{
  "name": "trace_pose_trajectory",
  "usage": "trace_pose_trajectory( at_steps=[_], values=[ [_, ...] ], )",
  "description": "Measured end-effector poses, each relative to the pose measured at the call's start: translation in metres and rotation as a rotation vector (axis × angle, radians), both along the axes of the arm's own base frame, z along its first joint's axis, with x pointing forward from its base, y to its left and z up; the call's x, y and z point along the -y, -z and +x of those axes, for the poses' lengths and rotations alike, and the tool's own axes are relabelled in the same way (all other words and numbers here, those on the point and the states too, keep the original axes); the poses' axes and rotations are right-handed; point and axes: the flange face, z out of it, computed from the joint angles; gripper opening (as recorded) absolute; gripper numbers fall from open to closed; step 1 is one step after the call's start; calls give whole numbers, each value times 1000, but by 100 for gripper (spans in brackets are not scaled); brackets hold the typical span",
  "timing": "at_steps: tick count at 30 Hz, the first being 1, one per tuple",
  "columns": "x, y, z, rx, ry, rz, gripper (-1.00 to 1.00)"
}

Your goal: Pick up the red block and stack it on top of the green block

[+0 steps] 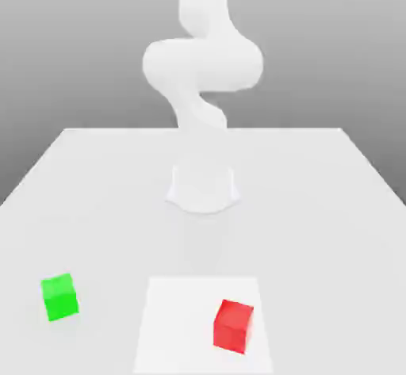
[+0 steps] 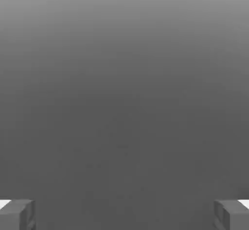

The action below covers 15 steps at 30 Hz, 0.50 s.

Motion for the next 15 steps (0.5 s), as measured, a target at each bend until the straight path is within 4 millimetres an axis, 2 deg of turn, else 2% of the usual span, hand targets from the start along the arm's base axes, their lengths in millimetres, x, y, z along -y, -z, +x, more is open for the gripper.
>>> trace_pose_trajectory(
  at_steps=[3,7,11,15],
  values=[
    [-7,58,37,-97,43,7,0],
    [-13,138,71,-221,94,20,0],
    [-18,221,89,-342,143,38,0],
    [-23,303,93,-464,190,62,0]
  ],
)
